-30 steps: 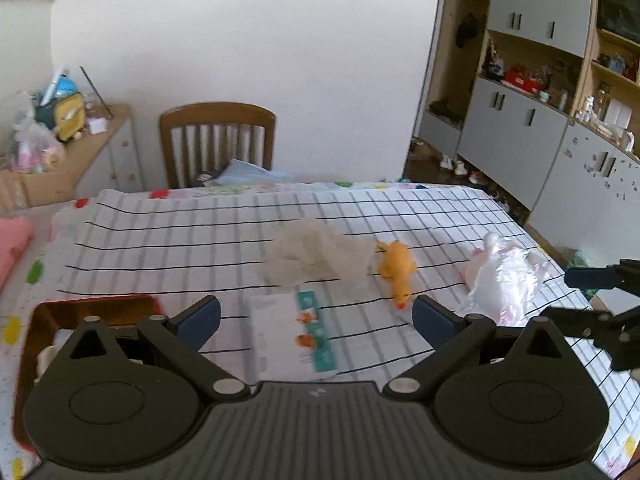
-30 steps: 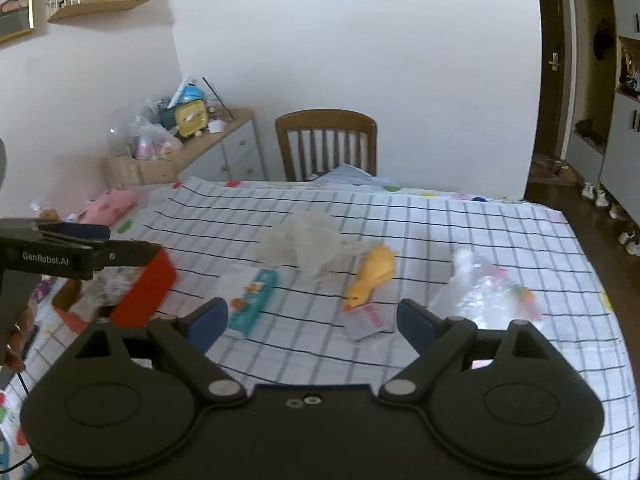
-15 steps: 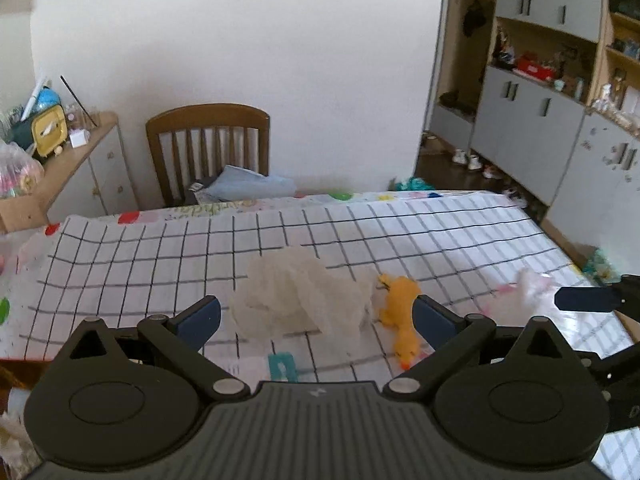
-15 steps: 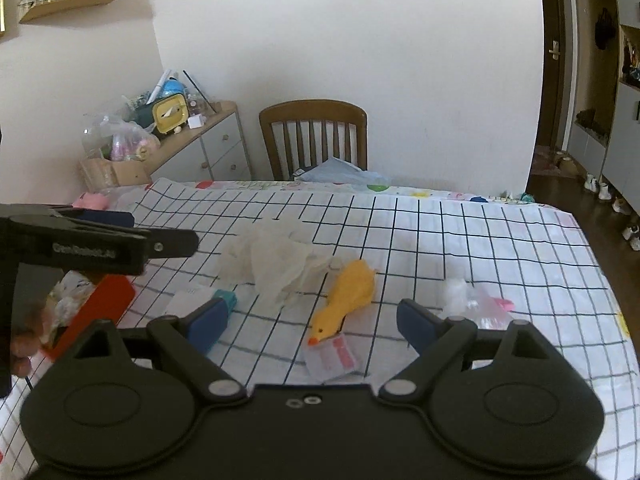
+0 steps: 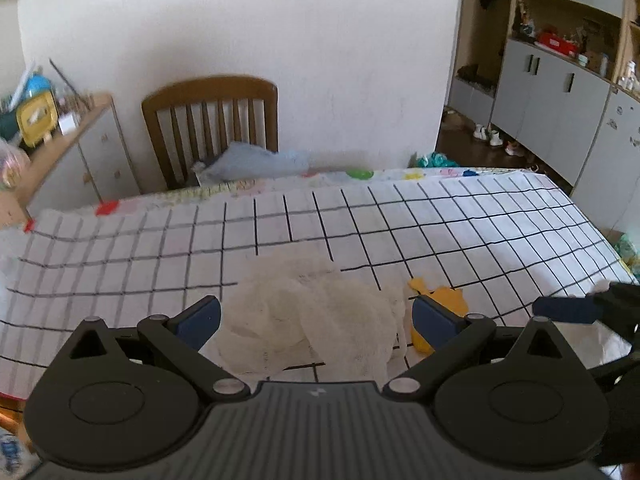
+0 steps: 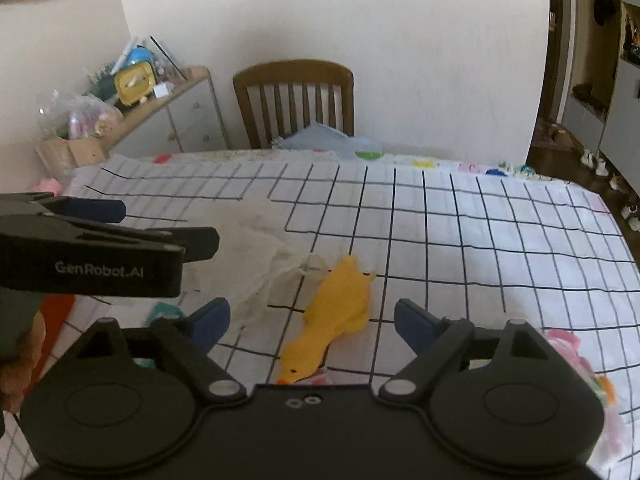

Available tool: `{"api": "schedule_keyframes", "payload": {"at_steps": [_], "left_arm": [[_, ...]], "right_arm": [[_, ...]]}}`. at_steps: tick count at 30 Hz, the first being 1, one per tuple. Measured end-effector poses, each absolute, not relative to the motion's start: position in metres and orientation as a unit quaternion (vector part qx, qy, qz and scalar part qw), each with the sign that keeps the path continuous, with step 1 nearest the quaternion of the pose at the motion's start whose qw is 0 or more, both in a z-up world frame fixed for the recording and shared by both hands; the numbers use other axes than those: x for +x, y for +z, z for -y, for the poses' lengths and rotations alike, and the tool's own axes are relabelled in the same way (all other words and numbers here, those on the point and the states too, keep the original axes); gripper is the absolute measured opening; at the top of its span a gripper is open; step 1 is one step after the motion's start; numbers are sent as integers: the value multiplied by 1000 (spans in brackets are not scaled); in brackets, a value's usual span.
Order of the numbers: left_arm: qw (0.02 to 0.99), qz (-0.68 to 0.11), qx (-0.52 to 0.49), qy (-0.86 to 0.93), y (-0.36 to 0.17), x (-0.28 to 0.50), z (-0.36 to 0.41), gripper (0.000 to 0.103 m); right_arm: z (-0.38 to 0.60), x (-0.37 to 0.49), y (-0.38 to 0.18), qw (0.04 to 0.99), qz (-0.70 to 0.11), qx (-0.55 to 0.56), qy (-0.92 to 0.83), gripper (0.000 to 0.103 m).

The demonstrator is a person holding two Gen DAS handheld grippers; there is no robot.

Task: Organize soft objects
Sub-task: 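Grasp the white mesh cloth with the left gripper while the right grasps the yellow duck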

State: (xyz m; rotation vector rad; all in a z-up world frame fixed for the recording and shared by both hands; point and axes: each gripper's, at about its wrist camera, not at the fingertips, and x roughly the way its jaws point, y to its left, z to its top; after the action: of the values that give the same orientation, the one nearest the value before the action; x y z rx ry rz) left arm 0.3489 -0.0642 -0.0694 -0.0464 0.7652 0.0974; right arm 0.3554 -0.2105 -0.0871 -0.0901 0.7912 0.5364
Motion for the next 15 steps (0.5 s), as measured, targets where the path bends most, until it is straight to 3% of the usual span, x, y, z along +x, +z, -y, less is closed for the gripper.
{"api": "schedule_keyframes", "payload": {"at_steps": [15], "left_arm": [[907, -419, -15, 34, -119, 393, 66, 102]], "right_arm": [[196, 391, -125, 877, -412, -46, 243, 77]]}}
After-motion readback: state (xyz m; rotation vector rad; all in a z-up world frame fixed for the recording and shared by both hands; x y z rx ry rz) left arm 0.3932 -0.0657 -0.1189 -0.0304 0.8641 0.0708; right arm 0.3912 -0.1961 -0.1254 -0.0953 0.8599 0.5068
